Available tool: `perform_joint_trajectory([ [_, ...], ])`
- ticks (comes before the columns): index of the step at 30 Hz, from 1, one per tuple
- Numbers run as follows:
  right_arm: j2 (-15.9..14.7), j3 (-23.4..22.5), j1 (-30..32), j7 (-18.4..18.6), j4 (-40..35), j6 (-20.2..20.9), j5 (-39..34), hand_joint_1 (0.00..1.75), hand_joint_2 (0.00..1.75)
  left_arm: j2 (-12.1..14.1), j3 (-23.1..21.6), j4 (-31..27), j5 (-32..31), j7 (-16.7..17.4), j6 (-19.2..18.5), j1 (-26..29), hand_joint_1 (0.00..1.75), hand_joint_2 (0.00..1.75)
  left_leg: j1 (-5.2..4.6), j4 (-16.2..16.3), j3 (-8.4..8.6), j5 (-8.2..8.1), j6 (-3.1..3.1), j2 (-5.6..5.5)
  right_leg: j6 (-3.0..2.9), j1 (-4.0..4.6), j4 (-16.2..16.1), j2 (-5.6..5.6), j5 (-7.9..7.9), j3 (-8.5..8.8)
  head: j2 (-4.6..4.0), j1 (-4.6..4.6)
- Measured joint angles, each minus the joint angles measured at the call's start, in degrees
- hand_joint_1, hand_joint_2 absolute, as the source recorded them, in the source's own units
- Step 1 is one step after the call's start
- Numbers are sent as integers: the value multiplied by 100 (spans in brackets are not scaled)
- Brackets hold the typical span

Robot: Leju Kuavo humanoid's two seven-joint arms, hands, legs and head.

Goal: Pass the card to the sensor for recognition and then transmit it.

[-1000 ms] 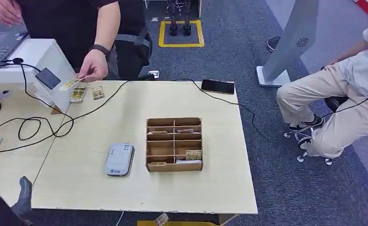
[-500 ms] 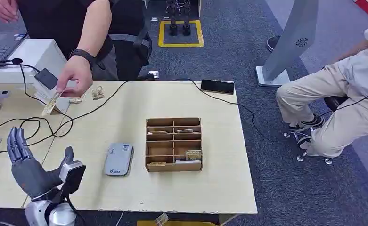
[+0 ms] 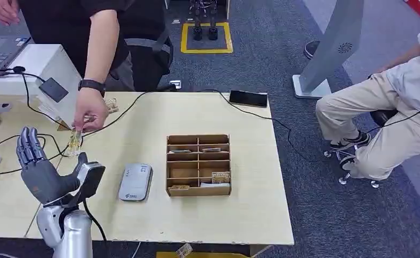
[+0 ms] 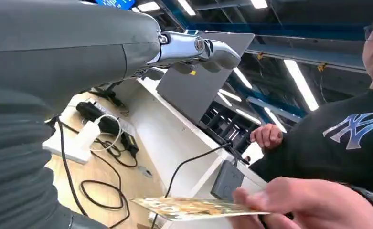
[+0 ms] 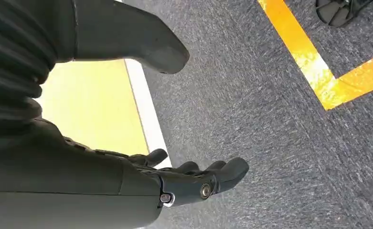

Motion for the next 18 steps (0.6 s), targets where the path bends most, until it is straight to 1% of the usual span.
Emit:
perform_joint_trajectory([
  [1, -9, 0, 0, -7, 9, 0, 0, 0, 175, -4, 15, 51, 37, 13, 0, -31, 155, 175, 0, 0, 0, 0, 0, -1, 0, 0, 0, 0, 0, 0, 0, 0],
  [2, -13, 0, 0, -22, 22, -4, 0, 0, 175, -11, 22, 90, 75, 24, 2, -60, 175, 175, 0, 0, -1, 0, 0, -2, 0, 0, 0, -1, 0, 0, 0, 0],
  [7, -37, 13, -6, -48, 50, -35, 0, 0, 175, -50, 24, 326, 341, 46, 2, -153, 175, 175, 0, 0, 0, 0, 0, 0, 0, 0, 0, 0, 1, 0, 0, -2],
  [18, -65, 61, -4, -70, 79, -70, 20, 0, 175, -83, 24, 573, 570, -72, 2, -216, 175, 175, 0, 0, -1, 0, 0, 1, 0, 0, 0, 2, 0, -1, 0, 0],
])
